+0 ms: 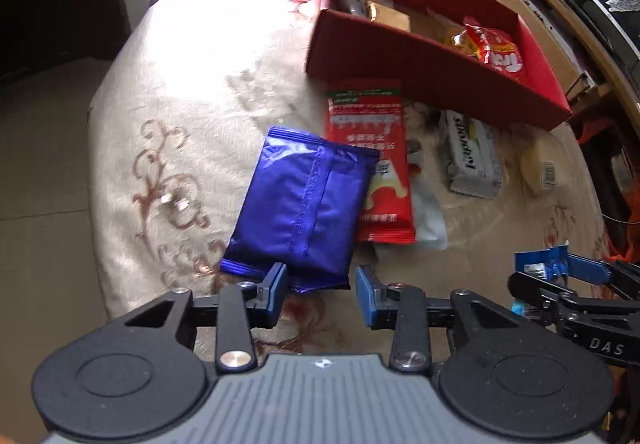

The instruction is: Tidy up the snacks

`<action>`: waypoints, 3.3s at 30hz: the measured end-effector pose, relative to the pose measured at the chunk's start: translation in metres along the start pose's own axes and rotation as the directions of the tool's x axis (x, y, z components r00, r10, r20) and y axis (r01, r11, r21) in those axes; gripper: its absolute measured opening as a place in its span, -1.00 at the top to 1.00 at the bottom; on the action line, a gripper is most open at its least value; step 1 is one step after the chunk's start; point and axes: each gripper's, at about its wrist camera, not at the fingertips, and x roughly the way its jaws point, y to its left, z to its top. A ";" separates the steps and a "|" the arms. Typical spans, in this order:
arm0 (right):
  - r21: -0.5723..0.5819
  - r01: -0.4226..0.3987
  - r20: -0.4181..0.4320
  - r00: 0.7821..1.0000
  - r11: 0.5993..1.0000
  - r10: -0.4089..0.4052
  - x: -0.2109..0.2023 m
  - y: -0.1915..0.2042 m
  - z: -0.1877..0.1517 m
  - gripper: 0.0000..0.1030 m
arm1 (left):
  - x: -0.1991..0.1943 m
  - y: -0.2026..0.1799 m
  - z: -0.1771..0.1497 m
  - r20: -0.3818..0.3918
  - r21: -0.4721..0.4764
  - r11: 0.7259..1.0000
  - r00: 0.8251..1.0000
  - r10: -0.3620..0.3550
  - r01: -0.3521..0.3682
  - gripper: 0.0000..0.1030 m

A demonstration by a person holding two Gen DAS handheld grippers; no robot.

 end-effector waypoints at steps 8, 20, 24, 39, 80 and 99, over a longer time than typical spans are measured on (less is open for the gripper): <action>0.011 -0.010 0.000 1.000 1.000 0.010 -0.002 -0.003 -0.003 -0.59 | 0.005 -0.008 0.021 0.053 0.037 0.998 0.997 0.057 -0.059 -0.37; 0.011 -0.021 0.010 1.000 1.000 0.021 -0.004 -0.002 0.003 -0.59 | 0.019 -0.013 -0.004 -0.003 0.096 0.993 0.998 0.065 -0.064 -0.15; 0.009 -0.050 0.014 0.999 0.999 0.050 -0.009 0.000 0.002 -0.18 | 0.010 -0.012 -0.023 -0.006 0.094 0.994 0.998 0.060 -0.060 -0.14; 0.079 -0.045 -0.071 0.996 0.996 0.050 0.016 -0.028 0.008 -0.66 | 0.027 -0.036 -0.026 0.017 0.200 0.969 0.989 0.145 -0.145 -0.15; -0.063 0.051 0.065 0.997 0.997 -0.047 -0.011 0.003 0.009 -0.45 | -0.010 -0.055 -0.003 0.123 0.224 0.974 0.992 -0.008 -0.020 -0.12; 0.027 0.081 0.160 0.984 0.996 -0.084 -0.023 -0.022 0.048 -0.45 | -0.016 -0.093 0.041 0.243 0.275 0.957 0.970 0.028 -0.096 -0.12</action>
